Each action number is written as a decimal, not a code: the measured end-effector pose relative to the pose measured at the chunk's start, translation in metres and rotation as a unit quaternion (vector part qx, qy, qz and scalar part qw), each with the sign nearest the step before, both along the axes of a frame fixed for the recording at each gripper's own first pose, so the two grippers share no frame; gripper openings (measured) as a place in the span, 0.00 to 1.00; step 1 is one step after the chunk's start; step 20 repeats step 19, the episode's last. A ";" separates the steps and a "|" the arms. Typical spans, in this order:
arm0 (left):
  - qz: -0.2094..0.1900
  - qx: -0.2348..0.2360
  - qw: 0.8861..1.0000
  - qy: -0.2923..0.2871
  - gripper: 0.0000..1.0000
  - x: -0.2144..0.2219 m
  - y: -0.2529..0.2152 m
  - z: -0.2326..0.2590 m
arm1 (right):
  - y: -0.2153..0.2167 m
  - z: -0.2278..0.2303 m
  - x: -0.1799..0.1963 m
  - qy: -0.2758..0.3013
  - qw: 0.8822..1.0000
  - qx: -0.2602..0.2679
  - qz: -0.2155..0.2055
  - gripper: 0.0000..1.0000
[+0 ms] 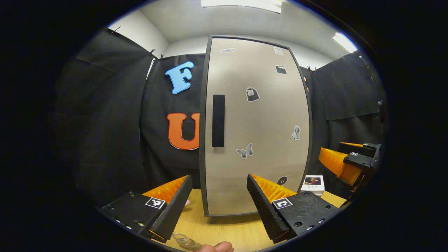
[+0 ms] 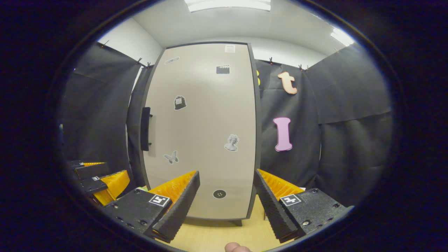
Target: Open the cabinet door with the right hand, grasp the bottle in the cabinet with the left hand and place it on the coaster, then close the cabinet door with the right hand.
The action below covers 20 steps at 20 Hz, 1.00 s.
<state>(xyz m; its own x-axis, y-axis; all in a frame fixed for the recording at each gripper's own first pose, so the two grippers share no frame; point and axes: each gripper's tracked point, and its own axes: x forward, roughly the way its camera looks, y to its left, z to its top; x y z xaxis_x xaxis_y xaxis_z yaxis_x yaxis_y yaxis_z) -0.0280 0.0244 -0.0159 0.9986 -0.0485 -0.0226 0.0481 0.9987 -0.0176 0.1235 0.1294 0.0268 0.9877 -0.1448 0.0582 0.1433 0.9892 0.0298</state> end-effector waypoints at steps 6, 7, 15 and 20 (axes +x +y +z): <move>0.032 0.041 0.998 -0.047 0.95 0.001 -0.001 0.020 | 0.025 -0.003 0.009 0.013 0.999 -0.016 0.029 1.00; 0.036 0.045 0.997 -0.053 0.95 0.002 0.000 0.023 | 0.030 -0.003 0.009 0.012 0.999 -0.019 0.035 0.99; 0.004 0.026 0.999 -0.038 0.94 0.002 -0.020 0.015 | 0.041 -0.007 0.010 0.017 0.999 -0.024 0.046 0.97; -0.001 0.013 0.999 -0.031 0.94 0.004 -0.019 0.008 | 0.043 -0.009 0.010 0.020 0.999 -0.025 0.043 0.97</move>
